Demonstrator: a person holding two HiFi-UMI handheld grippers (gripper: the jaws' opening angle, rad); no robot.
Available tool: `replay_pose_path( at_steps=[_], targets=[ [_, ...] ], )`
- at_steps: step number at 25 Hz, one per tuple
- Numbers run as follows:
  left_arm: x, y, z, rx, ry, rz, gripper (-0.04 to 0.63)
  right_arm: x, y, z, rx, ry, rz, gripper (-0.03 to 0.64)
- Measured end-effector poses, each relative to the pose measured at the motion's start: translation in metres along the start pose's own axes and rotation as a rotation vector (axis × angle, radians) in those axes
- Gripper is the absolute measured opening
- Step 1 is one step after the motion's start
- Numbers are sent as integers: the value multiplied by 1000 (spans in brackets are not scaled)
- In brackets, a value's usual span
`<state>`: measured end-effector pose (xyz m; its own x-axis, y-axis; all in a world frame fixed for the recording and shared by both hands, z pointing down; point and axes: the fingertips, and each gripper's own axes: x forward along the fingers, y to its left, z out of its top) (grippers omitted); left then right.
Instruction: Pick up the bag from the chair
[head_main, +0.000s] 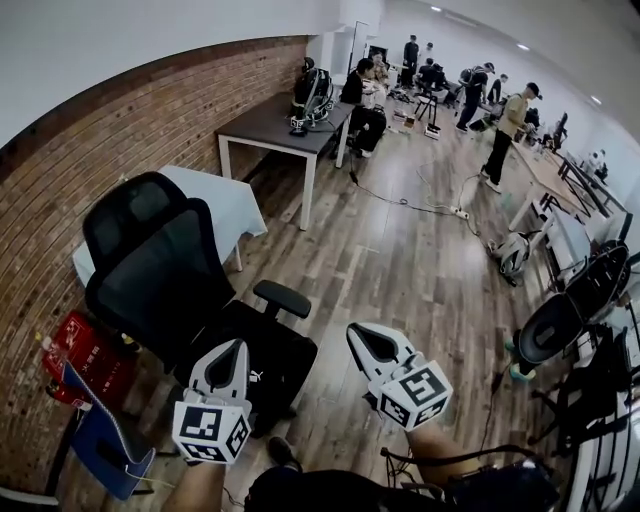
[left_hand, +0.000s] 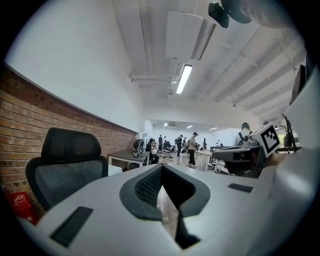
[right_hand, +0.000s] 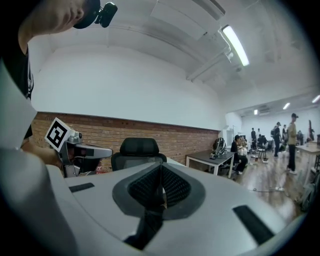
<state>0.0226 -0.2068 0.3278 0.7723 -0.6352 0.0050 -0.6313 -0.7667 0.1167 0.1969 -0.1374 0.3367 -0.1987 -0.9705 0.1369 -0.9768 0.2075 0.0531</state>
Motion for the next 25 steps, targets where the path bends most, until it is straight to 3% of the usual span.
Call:
replay_pose_path(
  at_steps=[12, 17, 19, 21, 25],
  targets=[
    [34, 96, -14, -20, 29, 56, 11, 107, -6, -1, -14, 37, 49, 18],
    [43, 122, -34, -31, 79, 95, 11, 148, -10, -17, -15, 86, 90, 20],
    [47, 129, -44, -40, 106, 116, 11, 163, -12, -28, -13, 117, 113, 48],
    [53, 133, -54, -53, 126, 132, 11, 176, -18, -40, -8, 147, 143, 143],
    [73, 145, -77, -63, 176, 172, 12, 204, -31, -65, -15, 196, 190, 164]
  ],
)
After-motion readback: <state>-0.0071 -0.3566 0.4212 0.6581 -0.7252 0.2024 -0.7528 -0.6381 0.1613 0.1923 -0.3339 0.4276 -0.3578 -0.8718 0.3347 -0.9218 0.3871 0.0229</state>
